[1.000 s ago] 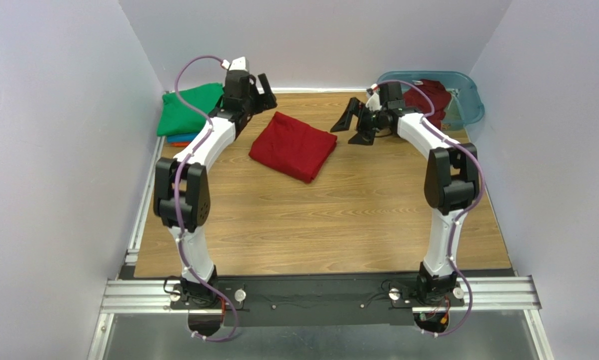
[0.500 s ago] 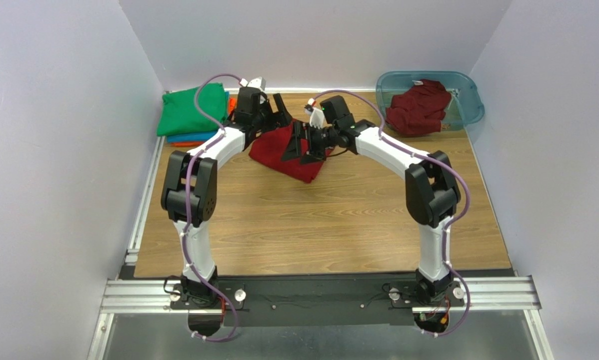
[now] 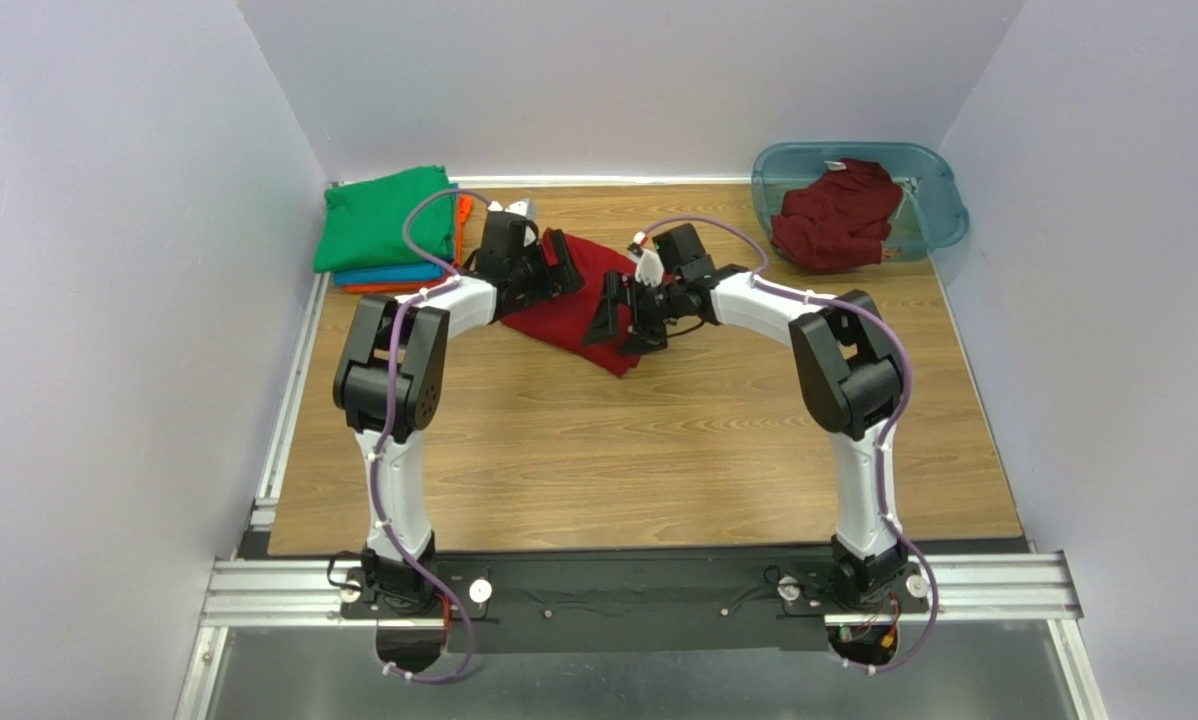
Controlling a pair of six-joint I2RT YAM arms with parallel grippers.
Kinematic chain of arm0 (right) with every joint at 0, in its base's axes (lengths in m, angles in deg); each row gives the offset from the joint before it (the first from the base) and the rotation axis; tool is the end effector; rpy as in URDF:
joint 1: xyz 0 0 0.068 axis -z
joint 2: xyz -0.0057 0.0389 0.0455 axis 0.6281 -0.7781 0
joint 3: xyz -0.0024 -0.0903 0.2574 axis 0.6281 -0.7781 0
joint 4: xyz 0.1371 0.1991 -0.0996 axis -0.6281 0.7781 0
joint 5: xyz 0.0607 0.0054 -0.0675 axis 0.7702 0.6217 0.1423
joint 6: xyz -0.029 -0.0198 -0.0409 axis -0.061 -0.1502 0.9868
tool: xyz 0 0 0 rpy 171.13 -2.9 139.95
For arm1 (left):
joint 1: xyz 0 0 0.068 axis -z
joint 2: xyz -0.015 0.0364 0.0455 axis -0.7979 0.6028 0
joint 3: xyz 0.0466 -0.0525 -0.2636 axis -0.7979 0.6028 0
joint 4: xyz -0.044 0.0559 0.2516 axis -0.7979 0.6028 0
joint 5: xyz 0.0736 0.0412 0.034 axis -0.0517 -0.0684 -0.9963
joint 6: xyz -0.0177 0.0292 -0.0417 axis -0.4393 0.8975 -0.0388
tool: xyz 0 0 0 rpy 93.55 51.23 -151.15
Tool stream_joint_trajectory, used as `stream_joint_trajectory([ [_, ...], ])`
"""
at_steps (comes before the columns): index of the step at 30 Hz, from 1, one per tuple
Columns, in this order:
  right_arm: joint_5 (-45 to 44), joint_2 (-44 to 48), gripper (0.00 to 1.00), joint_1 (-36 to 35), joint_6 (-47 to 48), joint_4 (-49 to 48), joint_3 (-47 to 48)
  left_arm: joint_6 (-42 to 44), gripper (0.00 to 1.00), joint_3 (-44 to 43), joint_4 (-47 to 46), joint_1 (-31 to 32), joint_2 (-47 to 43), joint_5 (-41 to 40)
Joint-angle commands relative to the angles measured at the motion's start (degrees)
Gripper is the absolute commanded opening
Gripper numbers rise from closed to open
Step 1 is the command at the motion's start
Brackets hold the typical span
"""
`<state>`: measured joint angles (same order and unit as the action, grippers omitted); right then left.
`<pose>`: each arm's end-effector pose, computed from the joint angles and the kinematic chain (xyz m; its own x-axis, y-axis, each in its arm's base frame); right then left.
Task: Fold and stack the t-shirts
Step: Fold the tshirt
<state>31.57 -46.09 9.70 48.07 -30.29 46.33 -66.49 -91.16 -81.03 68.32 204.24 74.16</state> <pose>0.3924 0.2434 0.1554 -0.9545 -0.0508 -0.2939 -0.2555 0.6472 0.7182 0.4342 -0.1267 0.1674 -0.7084 -0.3468 -0.6148 0.0373 0.8514 -0.5232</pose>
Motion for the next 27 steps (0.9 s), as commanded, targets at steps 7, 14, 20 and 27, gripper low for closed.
stream_joint_trajectory([
  [7, -4.79, 5.13, 1.00, 1.17, 4.72, 1.82, -13.80, -1.76, 0.97, 15.94, -0.84, 0.33, -6.21, -3.71],
  [14, -5.14, 15.04, 1.00, 1.17, 4.81, 0.59, -26.89, -7.11, 0.97, 33.61, -5.50, 3.23, -16.67, -6.25],
  [20, -4.35, 26.74, 1.00, 0.74, 3.93, 0.50, -36.91, -11.69, 0.97, 42.86, -4.28, 11.65, -29.58, -8.88],
  [27, -8.02, 41.33, 1.00, 0.82, 2.09, 1.12, -38.07, -15.65, 0.98, 44.28, 3.70, 14.31, -45.32, -16.25],
])
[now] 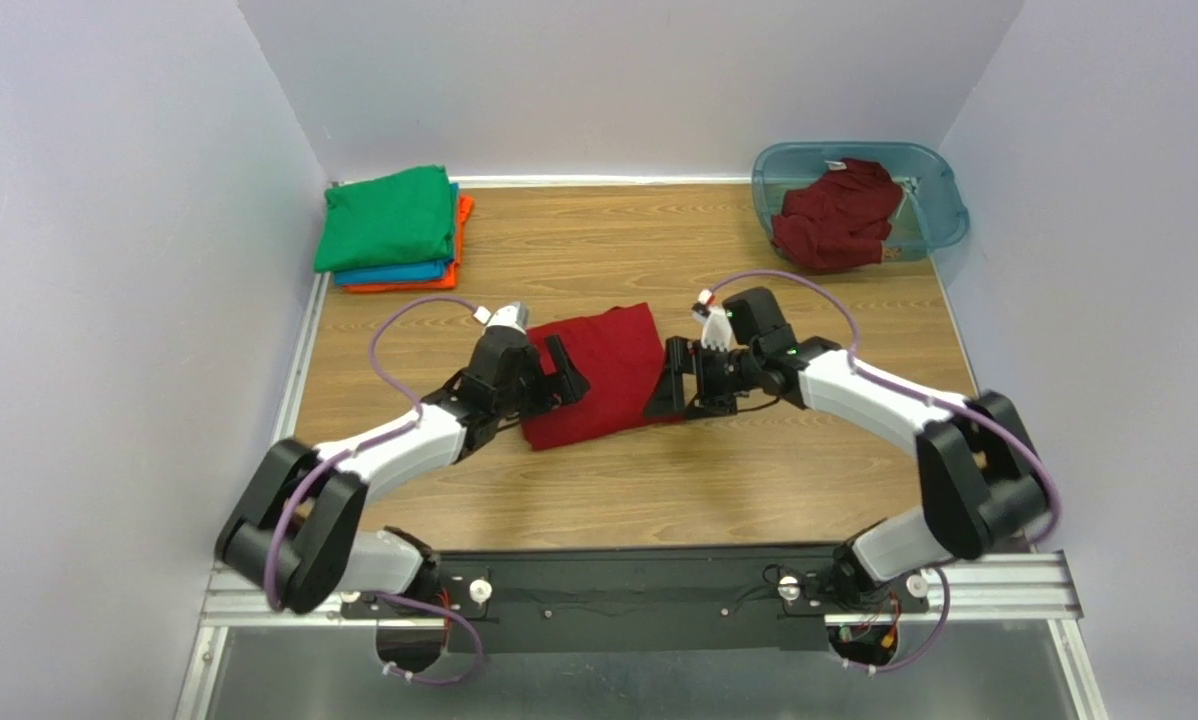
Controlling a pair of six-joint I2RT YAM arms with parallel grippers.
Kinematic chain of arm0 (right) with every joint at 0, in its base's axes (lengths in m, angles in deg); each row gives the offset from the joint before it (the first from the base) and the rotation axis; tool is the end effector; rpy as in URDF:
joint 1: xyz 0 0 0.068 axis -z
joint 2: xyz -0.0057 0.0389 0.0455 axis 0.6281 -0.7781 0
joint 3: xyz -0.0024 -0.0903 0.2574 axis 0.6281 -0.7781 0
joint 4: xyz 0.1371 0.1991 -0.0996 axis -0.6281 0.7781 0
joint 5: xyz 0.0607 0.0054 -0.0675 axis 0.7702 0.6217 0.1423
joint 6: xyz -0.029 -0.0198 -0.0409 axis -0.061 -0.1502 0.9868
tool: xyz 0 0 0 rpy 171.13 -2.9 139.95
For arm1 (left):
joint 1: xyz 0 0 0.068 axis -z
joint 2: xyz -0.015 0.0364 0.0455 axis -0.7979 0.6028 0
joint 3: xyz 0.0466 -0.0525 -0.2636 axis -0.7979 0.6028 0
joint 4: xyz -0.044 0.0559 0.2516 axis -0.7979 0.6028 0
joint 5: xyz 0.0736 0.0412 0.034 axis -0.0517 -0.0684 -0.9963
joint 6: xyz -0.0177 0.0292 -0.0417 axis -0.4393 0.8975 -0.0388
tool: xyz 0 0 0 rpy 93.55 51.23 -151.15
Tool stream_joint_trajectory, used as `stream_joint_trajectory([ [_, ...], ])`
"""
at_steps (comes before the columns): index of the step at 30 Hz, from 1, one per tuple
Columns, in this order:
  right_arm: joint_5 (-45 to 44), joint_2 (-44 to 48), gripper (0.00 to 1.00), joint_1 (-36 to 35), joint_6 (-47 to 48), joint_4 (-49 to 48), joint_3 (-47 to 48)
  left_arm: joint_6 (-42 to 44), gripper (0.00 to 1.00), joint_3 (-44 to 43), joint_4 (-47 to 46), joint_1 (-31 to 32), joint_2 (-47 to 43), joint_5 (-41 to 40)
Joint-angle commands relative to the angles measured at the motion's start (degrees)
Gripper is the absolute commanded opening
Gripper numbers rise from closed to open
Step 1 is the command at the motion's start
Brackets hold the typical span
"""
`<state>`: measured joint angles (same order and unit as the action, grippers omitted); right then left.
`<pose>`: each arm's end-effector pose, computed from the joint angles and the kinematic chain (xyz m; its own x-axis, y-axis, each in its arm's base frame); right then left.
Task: Fold and stack the t-shirts
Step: Fold the tshirt
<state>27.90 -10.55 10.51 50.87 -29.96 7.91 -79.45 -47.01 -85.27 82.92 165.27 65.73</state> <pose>0.2521 0.1580 0.1824 -0.9522 -0.0549 -0.3005 -0.2495 0.7075 0.6612 0.2294 -0.1344 0.1696 -0.7518 -0.3834 -0.5365 -0.0023 0.8152 -0.5792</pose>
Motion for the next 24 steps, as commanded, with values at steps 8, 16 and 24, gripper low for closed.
stream_joint_trajectory([
  [8, -22.54, 13.89, 1.00, 0.01, -1.15, 7.38, 4.48, -5.76, 0.98, 0.91, 19.56, -0.82, -17.96, -19.00],
  [16, -33.62, 19.43, 1.00, 0.10, -2.30, 8.79, 3.61, -2.69, 0.98, 1.80, 13.69, -4.68, -11.12, -15.32],
  [24, -36.00, 19.08, 1.00, 0.10, -0.71, 9.23, 2.46, -0.49, 0.92, -2.15, 9.64, -5.74, 0.39, -11.98],
])
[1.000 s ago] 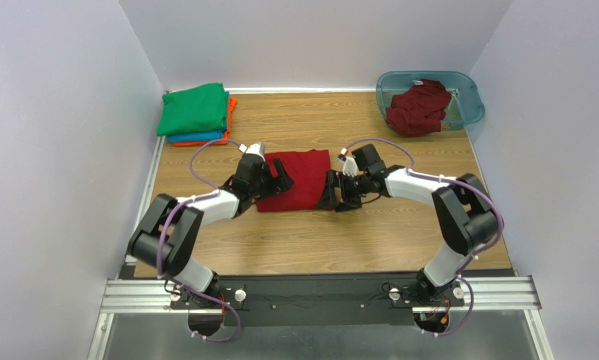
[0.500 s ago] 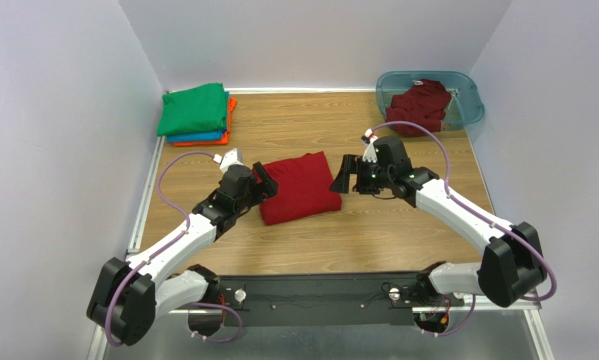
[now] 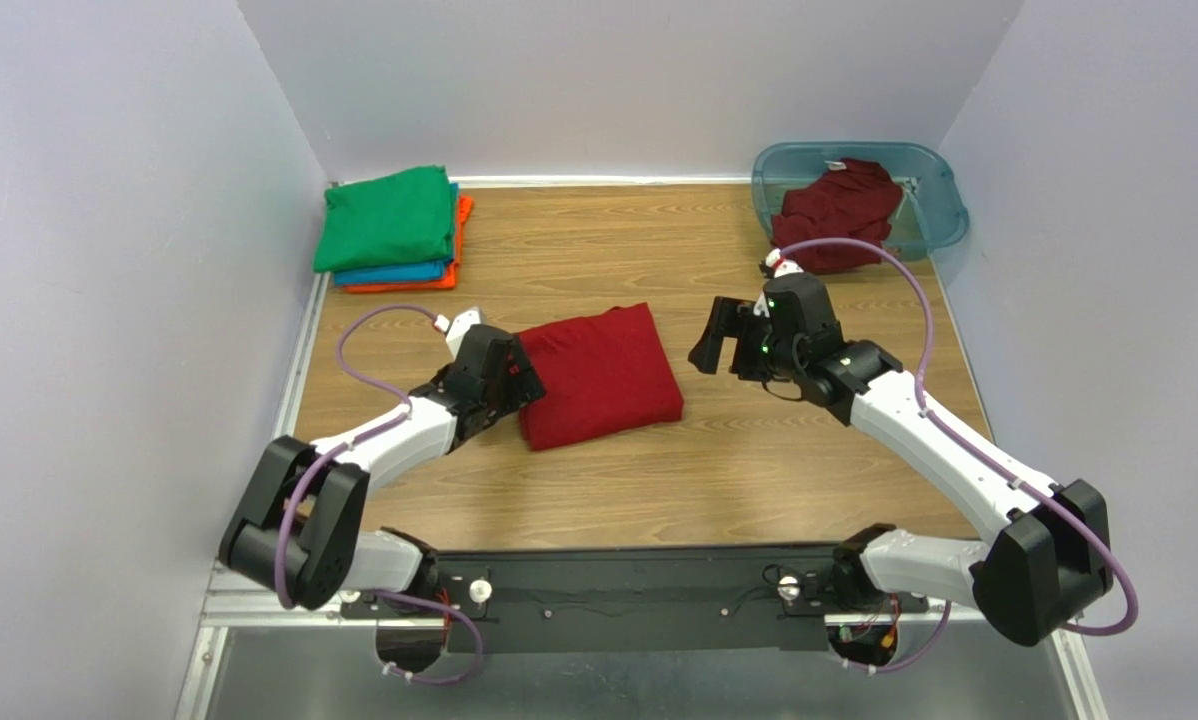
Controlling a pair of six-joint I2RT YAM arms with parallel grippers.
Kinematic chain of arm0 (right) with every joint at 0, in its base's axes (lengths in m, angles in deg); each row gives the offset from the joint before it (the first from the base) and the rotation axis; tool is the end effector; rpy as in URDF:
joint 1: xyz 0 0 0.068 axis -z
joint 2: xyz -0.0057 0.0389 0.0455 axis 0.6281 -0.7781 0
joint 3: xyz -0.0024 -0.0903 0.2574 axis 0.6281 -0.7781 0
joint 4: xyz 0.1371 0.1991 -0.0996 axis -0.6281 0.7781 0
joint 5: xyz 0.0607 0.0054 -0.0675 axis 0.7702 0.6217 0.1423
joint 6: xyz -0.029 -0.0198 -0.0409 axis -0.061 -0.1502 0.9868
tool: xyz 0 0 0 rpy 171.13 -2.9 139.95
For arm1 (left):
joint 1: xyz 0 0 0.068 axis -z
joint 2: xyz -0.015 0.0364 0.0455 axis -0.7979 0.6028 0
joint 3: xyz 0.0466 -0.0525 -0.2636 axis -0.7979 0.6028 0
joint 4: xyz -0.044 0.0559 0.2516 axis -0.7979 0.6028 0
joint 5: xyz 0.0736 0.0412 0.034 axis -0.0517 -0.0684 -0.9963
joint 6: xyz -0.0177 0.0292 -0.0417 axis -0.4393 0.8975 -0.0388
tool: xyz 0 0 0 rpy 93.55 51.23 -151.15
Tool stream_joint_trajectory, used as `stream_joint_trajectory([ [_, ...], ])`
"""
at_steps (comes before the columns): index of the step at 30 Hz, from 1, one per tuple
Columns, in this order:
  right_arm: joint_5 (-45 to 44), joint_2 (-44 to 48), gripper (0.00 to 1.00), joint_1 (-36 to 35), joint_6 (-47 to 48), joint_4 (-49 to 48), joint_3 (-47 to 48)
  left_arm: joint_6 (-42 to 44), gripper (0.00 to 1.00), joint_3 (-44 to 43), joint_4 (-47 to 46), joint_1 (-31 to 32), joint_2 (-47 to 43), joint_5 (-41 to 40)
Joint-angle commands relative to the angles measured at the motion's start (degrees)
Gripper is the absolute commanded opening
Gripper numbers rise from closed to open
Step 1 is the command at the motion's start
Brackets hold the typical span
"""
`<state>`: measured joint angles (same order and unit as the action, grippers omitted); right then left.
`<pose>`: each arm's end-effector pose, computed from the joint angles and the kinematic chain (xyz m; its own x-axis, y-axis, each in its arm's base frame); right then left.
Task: Fold and stack the t-shirts
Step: Fold the tshirt, then neatly place the folded tshirt to the corner
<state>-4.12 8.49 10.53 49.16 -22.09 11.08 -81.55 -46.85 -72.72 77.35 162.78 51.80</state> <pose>0.2283 0.1236 0.2725 -0.7322 0.1787 -0.6573 -0.1274 0.9120 0.3899 0.2271 -0.0955 0.1620 -0.6709 -0.4859 -0.5601 -0.3029 0.8691 -0.3911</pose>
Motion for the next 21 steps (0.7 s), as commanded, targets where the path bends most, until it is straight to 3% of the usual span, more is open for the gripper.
stream_joint_trajectory([
  [1, -4.16, -0.39, 1.00, 0.08, 1.08, 1.36, -0.71, 1.69, 0.83, -2.66, -3.43, -0.17, 3.59, 2.39],
  [5, -5.04, -1.19, 1.00, 0.08, 1.34, 1.36, -1.06, 2.05, 0.63, -3.10, -4.05, -0.08, 6.23, 4.15],
  [12, -5.83, -2.51, 1.00, 0.08, 2.40, 1.36, -1.15, 2.66, 0.59, -5.55, -4.05, 0.88, 11.06, 4.42],
  [15, -5.74, -2.77, 1.00, 0.08, 2.92, 1.36, -1.32, 3.10, 0.53, -7.32, -3.79, 1.50, 13.00, 4.23],
  [21, -6.27, -3.03, 1.00, 0.17, 3.37, 1.36, -1.41, 4.06, 0.27, -10.92, -3.09, 1.77, 19.06, 5.11],
])
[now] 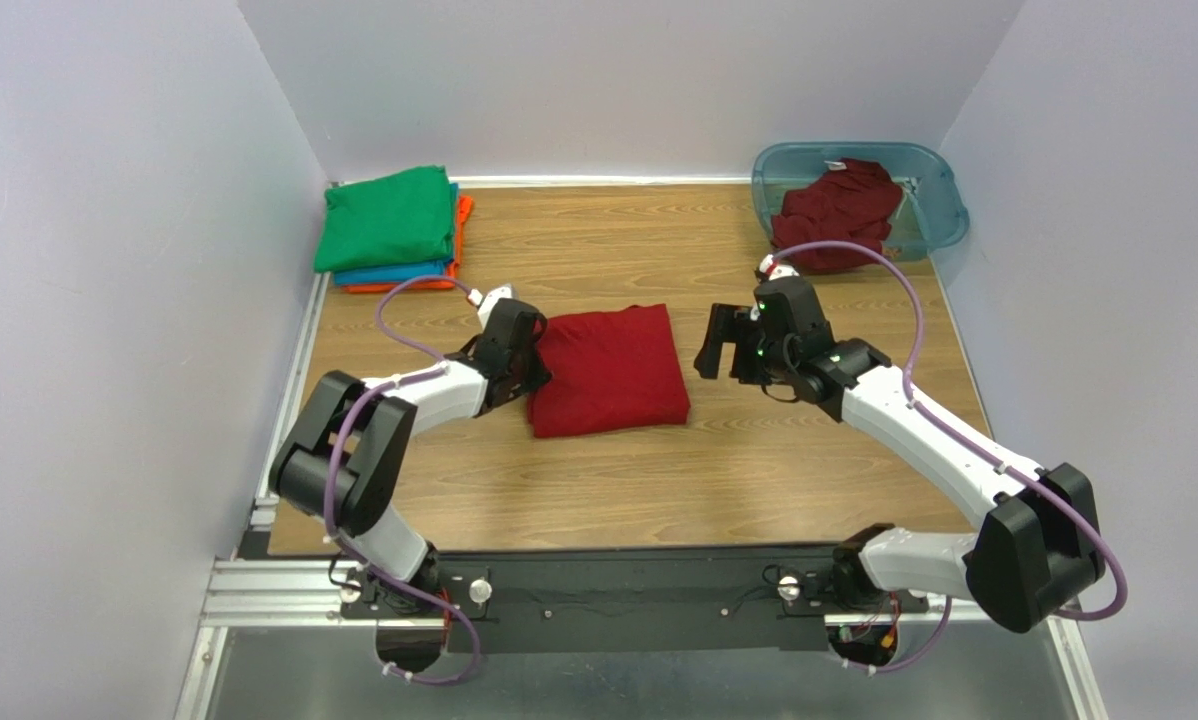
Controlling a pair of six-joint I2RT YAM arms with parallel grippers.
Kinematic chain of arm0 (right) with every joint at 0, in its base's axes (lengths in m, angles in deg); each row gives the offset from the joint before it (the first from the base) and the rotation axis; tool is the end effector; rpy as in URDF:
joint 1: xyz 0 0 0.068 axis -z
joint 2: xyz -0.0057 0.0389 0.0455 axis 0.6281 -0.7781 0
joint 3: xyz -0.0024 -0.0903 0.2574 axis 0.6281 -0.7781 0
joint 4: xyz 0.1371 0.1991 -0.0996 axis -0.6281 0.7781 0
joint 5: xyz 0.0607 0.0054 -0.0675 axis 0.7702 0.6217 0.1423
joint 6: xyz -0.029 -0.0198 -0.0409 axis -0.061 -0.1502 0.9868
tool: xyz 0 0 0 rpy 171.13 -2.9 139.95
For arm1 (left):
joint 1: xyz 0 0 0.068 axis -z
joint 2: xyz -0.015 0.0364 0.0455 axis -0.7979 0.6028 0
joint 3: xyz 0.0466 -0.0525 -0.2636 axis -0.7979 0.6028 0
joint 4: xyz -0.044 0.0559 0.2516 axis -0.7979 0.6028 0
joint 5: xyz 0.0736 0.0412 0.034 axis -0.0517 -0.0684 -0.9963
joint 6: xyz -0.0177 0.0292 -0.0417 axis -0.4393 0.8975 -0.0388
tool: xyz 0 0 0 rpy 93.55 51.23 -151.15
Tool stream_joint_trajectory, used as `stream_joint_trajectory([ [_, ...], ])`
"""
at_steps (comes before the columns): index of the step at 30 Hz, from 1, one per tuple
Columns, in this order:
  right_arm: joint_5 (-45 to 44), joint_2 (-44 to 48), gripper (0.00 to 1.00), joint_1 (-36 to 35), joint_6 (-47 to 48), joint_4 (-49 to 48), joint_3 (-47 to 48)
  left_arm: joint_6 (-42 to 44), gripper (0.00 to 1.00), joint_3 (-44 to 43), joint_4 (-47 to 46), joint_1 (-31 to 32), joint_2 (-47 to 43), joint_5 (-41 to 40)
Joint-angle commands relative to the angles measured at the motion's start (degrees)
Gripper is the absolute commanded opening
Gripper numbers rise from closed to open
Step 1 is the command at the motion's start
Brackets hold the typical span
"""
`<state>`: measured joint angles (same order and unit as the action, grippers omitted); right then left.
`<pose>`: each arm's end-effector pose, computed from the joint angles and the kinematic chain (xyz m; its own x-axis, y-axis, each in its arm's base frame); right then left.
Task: Fold and stack the t-shirts
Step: Neatly place the folded tshirt to the corner
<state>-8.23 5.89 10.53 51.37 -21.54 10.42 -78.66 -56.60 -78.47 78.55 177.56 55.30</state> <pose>0.2339 0.1237 0.2570 -0.7430 0.1335 -0.6559 -0.0939 0.9494 0.2996 0.2753 -0.1267 0.1521 -0.7166 -0.4242 -0.5536 -0.2164 0.8898 -0.4018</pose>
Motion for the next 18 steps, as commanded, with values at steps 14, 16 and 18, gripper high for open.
stream_joint_trajectory([
  [14, -4.36, 1.85, 1.00, 0.17, 1.60, 0.82, -1.63, 6.27, 0.00, -16.79, 17.67, 1.44, 5.00, -13.99],
  [16, -4.36, 2.38, 1.00, 0.17, 1.60, 0.82, -1.81, 8.47, 0.00, -19.97, 20.05, 1.44, 5.26, -17.43],
  [18, -4.62, 3.17, 1.00, 0.17, 1.60, 0.81, -1.98, 13.38, 0.00, -23.65, 21.64, 1.27, 6.40, -22.35],
])
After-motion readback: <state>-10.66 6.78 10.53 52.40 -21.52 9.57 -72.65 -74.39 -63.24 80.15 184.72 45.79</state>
